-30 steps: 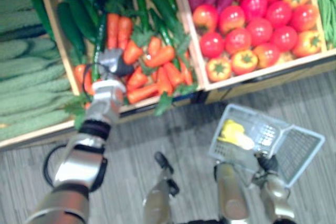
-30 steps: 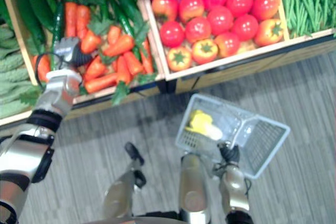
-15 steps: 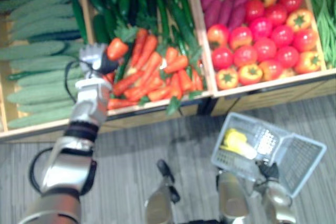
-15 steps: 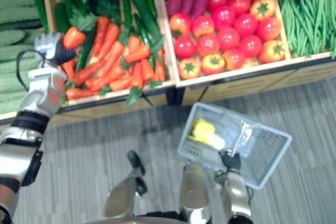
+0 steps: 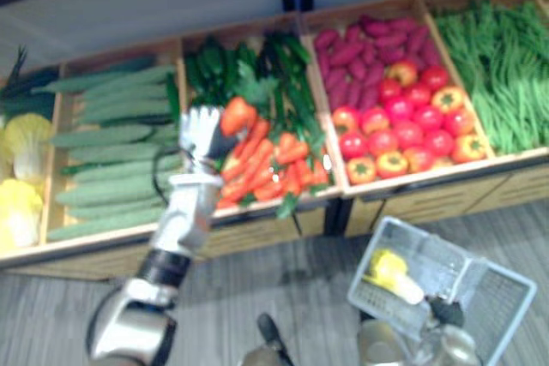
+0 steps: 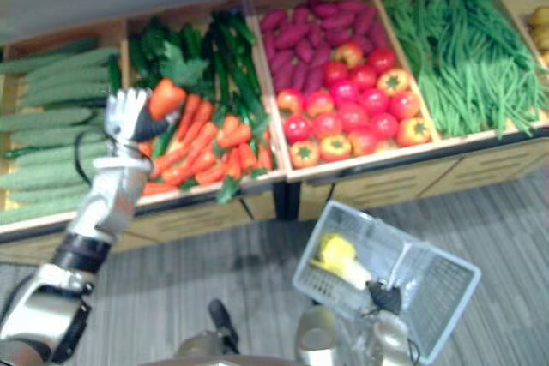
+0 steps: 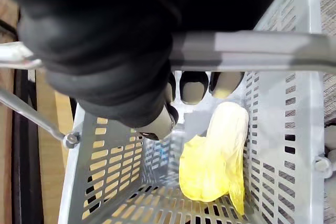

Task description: Pick vegetable in the basket

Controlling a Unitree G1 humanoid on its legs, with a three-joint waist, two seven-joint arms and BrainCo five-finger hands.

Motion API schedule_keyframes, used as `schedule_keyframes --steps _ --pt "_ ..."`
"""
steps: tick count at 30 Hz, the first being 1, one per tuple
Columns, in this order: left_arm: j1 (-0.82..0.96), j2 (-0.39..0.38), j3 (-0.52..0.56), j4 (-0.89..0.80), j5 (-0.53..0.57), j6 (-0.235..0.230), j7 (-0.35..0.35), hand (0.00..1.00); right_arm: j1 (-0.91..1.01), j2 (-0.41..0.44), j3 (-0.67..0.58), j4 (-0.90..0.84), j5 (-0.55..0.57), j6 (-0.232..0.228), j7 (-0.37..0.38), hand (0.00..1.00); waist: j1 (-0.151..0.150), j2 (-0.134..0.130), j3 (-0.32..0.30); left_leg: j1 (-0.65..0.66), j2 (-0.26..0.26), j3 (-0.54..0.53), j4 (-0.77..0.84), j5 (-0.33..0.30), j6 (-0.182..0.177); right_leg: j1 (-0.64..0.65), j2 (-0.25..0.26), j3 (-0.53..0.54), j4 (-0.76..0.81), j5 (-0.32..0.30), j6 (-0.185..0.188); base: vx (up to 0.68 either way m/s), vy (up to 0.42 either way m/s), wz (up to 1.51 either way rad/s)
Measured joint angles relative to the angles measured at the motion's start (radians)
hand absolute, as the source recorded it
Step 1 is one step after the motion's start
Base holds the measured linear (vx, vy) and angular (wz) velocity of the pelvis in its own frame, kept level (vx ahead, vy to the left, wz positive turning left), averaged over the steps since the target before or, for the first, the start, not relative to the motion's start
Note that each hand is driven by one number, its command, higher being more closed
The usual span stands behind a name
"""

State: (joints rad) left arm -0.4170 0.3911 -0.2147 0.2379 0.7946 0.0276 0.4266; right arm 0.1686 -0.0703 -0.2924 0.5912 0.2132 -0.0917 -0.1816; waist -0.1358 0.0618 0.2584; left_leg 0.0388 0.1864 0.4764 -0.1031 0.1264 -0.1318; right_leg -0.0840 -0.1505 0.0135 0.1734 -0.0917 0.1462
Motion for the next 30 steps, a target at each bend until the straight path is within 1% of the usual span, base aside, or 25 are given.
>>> schedule_keyframes --steps 3,5,6,7,8,9,10,11,12,13,14,15,16,17,18,19,20,21,22,23,24,25,26,27,30 --pt "0.107 -0.094 -0.046 -0.015 -0.085 -0.042 -0.023 1.0 0.011 0.022 -0.009 -0.048 -0.008 0.006 -0.006 1.0 0.003 -0.009 -0.013 0.021 0.003 0.084 0.005 -0.016 -0.004 -0.047 0.004 0.041 0.007 -0.004 -0.008 -0.02 0.023 -0.82" --pt "0.171 -0.151 -0.053 -0.016 -0.153 -0.063 -0.043 1.0 -0.006 0.023 -0.012 -0.079 -0.018 0.018 -0.021 1.0 0.003 -0.012 -0.019 0.036 0.007 0.17 0.008 -0.017 -0.002 -0.095 -0.072 -0.17 0.053 0.01 -0.159 0.04 0.066 -1.23" --pt "0.226 -0.191 -0.053 -0.027 -0.19 -0.064 -0.059 1.0 -0.016 0.008 -0.002 -0.099 -0.04 0.019 -0.028 1.0 -0.001 -0.013 -0.019 0.067 0.018 0.237 0.016 -0.027 0.006 -0.118 -0.141 -0.399 0.137 0.049 -0.239 0.07 0.072 -1.32" --pt "0.247 -0.205 -0.049 -0.036 -0.207 -0.066 -0.063 1.0 -0.02 0.002 0.012 -0.1 -0.054 0.021 -0.028 1.0 0.005 -0.016 -0.018 0.077 0.029 0.267 0.042 -0.044 0.002 -0.132 -0.164 -0.508 0.183 0.075 -0.244 0.1 0.039 -1.84" --pt "0.295 -0.227 -0.035 -0.057 -0.238 -0.071 -0.073 1.0 -0.025 -0.002 0.049 -0.109 -0.069 0.024 -0.028 1.0 0.012 -0.028 -0.017 0.103 0.055 0.346 0.111 -0.094 0.006 -0.135 -0.19 -0.661 0.228 0.096 -0.26 0.05 -0.024 -1.62" --pt "0.32 -0.238 -0.028 -0.067 -0.245 -0.073 -0.075 1.0 -0.029 -0.001 0.066 -0.117 -0.082 0.024 -0.029 1.0 0.015 -0.029 -0.019 0.117 0.067 0.39 0.139 -0.124 0.008 -0.129 -0.179 -0.689 0.21 0.096 -0.26 0.04 -0.067 -2.22" --pt "0.362 -0.255 -0.016 -0.069 -0.269 -0.093 -0.083 1.0 -0.042 0.007 0.078 -0.121 -0.108 0.028 -0.027 1.0 0.032 -0.03 -0.039 0.148 0.097 0.488 0.178 -0.174 -0.032 -0.117 -0.125 -0.699 0.121 0.048 -0.254 0.01 -0.112 -2.12" --pt "0.376 -0.283 -0.013 -0.051 -0.284 -0.104 -0.09 1.0 -0.05 0.013 0.09 -0.122 -0.125 0.034 -0.027 1.0 0.035 -0.013 -0.04 0.162 0.128 0.558 0.219 -0.207 -0.05 -0.138 -0.129 -0.706 0.182 -0.004 -0.222 0.04 -0.131 -2.28" --pt "0.384 -0.308 -0.021 0.0 -0.312 -0.109 -0.109 1.0 -0.035 0.016 0.107 -0.147 -0.132 0.037 -0.027 1.0 0.026 -0.015 -0.045 0.178 0.169 0.607 0.322 -0.259 -0.051 -0.153 -0.153 -0.646 0.361 -0.088 -0.211 0.06 -0.131 -1.59" --pt "0.387 -0.314 -0.032 0.019 -0.319 -0.112 -0.117 1.0 -0.025 0.015 0.112 -0.154 -0.135 0.038 -0.025 1.0 0.027 -0.028 -0.049 0.192 0.182 0.62 0.376 -0.279 -0.05 -0.132 -0.145 -0.626 0.36 -0.133 -0.173 0.13 -0.197 -1.34" --pt "0.384 -0.333 -0.047 0.06 -0.322 -0.113 -0.123 1.0 -0.021 0.004 0.124 -0.155 -0.136 0.043 -0.019 1.0 0.031 -0.015 -0.04 0.198 0.238 0.628 0.481 -0.317 -0.017 -0.13 -0.104 -0.599 0.345 -0.163 -0.164 0.17 -0.234 -1.34" --pt "0.393 -0.349 -0.069 0.117 -0.334 -0.113 -0.136 1.0 -0.012 -0.007 0.16 -0.165 -0.135 0.065 -0.012 1.0 0.031 -0.009 -0.043 0.166 0.351 0.541 0.691 -0.295 0.11 -0.116 -0.039 -0.534 0.32 -0.166 -0.178 0.14 -0.19 -1.41" --pt "0.408 -0.349 -0.079 0.123 -0.351 -0.113 -0.139 1.0 -0.005 -0.008 0.176 -0.175 -0.131 0.07 -0.008 1.0 0.031 -0.008 -0.043 0.142 0.382 0.472 0.765 -0.275 0.155 -0.106 -0.014 -0.505 0.307 -0.162 -0.179 0.14 -0.102 -1.67" --pt "0.441 -0.361 -0.1 0.131 -0.362 -0.116 -0.139 1.0 0.0 -0.009 0.198 -0.195 -0.125 0.072 -0.008 1.0 0.038 -0.007 -0.042 0.077 0.371 0.278 0.865 -0.3 0.148 -0.094 0.031 -0.439 0.281 -0.162 -0.195 0.1 -0.036 -1.47" --pt "0.452 -0.364 -0.111 0.132 -0.363 -0.117 -0.139 1.0 0.001 -0.01 0.216 -0.205 -0.125 0.071 -0.008 1.0 0.038 -0.007 -0.043 0.041 0.33 0.182 0.89 -0.327 0.122 -0.093 0.045 -0.401 0.273 -0.161 -0.202 0.16 -0.022 -1.97" --pt "0.469 -0.365 -0.129 0.134 -0.363 -0.121 -0.138 1.0 0.0 -0.012 0.258 -0.209 -0.125 0.071 -0.008 1.0 0.048 -0.012 -0.04 -0.023 0.236 0.019 0.909 -0.394 0.107 -0.092 0.067 -0.324 0.263 -0.158 -0.208 0.12 0.026 -1.88" --pt "0.48 -0.366 -0.138 0.138 -0.363 -0.128 -0.137 1.0 0.005 -0.011 0.289 -0.21 -0.124 0.071 -0.006 1.0 0.062 -0.025 -0.032 -0.057 0.172 -0.059 0.899 -0.434 0.108 -0.085 0.084 -0.271 0.25 -0.154 -0.214 0.22 0.087 -2.24" --pt "0.492 -0.364 -0.146 0.151 -0.372 -0.136 -0.128 1.0 0.01 -0.008 0.324 -0.212 -0.124 0.071 -0.005 1.0 0.07 -0.019 -0.035 -0.094 0.109 -0.137 0.846 -0.467 0.105 -0.068 0.093 -0.217 0.231 -0.143 -0.208 0.2 0.096 -1.7" --pt "0.495 -0.365 -0.152 0.162 -0.387 -0.136 -0.124 1.0 0.012 -0.009 0.337 -0.214 -0.124 0.071 -0.005 1.0 0.069 -0.025 -0.032 -0.111 0.083 -0.171 0.804 -0.473 0.105 -0.063 0.1 -0.19 0.216 -0.135 -0.202 0.25 0.162 -1.61" --pt "0.497 -0.366 -0.153 0.181 -0.398 -0.136 -0.12 1.0 0.009 -0.01 0.359 -0.223 -0.122 0.072 -0.004 1.0 0.072 -0.024 -0.032 -0.148 0.019 -0.26 0.71 -0.473 0.105 -0.047 0.111 -0.128 0.184 -0.117 -0.187 0.21 0.198 -1.83" --pt "0.496 -0.366 -0.151 0.203 -0.398 -0.136 -0.118 1.0 -0.006 -0.016 0.387 -0.226 -0.123 0.072 -0.004 1.0 0.101 -0.027 -0.031 -0.18 -0.07 -0.401 0.585 -0.46 0.087 -0.046 0.119 -0.03 0.155 -0.093 -0.161 0.2 0.232 -1.75" --pt "0.496 -0.366 -0.151 0.208 -0.398 -0.136 -0.118 1.0 -0.009 -0.019 0.392 -0.226 -0.123 0.073 -0.004 1.0 0.107 -0.026 -0.031 -0.184 -0.086 -0.428 0.56 -0.456 0.084 -0.048 0.122 -0.009 0.151 -0.088 -0.155 0.18 0.265 -1.97" --pt "0.498 -0.367 -0.153 0.222 -0.398 -0.135 -0.117 1.0 -0.025 -0.036 0.427 -0.225 -0.123 0.079 -0.002 1.0 0.122 -0.011 -0.036 -0.189 -0.136 -0.546 0.443 -0.399 0.066 -0.052 0.14 0.059 0.137 -0.067 -0.125 0.23 0.332 -1.82" --pt "0.487 -0.36 -0.157 0.255 -0.397 -0.133 -0.119 1.0 -0.05 -0.037 0.458 -0.211 -0.126 0.088 0.009 1.0 0.126 -0.012 -0.036 -0.16 -0.14 -0.534 0.416 -0.306 0.067 -0.04 0.154 0.128 0.121 -0.053 -0.098 0.2 0.275 -1.74" --pt "0.455 -0.339 -0.166 0.278 -0.397 -0.131 -0.123 1.0 -0.068 -0.02 0.482 -0.221 -0.125 0.087 0.034 1.0 0.116 -0.049 -0.044 -0.127 -0.156 -0.461 0.371 -0.3 0.079 -0.008 0.123 0.173 0.021 -0.008 -0.056 0.15 0.222 -0.77"
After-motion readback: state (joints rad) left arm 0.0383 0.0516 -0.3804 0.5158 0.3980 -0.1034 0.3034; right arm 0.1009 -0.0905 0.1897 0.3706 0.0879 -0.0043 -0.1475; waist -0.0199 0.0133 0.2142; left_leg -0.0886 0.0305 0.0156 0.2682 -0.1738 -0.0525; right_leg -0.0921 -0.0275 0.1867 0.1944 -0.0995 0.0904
